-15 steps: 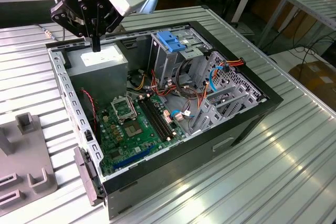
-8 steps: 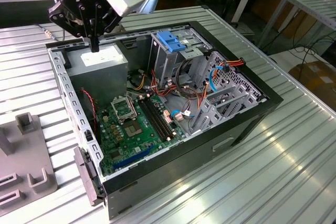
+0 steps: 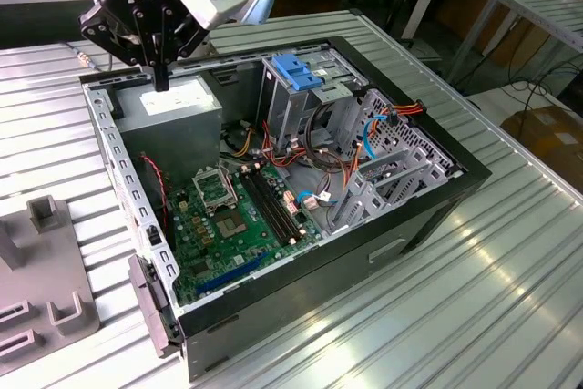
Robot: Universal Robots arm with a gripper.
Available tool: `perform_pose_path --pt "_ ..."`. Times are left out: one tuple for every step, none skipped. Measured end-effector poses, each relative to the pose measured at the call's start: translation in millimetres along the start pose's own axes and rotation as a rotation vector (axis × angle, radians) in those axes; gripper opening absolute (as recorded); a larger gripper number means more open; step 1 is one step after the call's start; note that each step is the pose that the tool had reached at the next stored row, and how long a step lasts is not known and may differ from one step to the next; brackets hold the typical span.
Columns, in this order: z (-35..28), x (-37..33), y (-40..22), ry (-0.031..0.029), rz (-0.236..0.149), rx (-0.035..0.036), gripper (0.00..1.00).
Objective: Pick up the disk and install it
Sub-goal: 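Reach for the disk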
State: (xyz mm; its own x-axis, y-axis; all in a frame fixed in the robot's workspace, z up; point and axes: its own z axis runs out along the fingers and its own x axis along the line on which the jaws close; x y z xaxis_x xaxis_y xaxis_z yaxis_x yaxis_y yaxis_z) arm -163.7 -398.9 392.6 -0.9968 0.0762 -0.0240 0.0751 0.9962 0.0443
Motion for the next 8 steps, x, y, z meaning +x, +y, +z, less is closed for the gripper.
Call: perform_pose_path --pt "0.0 0.4 0.0 0.0 0.0 0.0 0.1" --pt "0.0 0.8 -0.1 0.0 0.0 -0.0001 0.1" --pt "0.0 1.1 -0.1 0.0 0.0 0.0 0.1" --pt "0.0 1.5 -0.1 0.0 0.0 0.0 0.1" --pt "0.0 1.8 -0.1 0.0 0.0 0.0 0.1" --pt "0.0 2.2 -0.2 0.0001 0.0 0.0 0.1" --pt "0.0 2.6 -0.2 0.0001 0.0 0.0 0.1" --pt "0.0 3.1 -0.2 0.0001 0.0 0.0 0.1"
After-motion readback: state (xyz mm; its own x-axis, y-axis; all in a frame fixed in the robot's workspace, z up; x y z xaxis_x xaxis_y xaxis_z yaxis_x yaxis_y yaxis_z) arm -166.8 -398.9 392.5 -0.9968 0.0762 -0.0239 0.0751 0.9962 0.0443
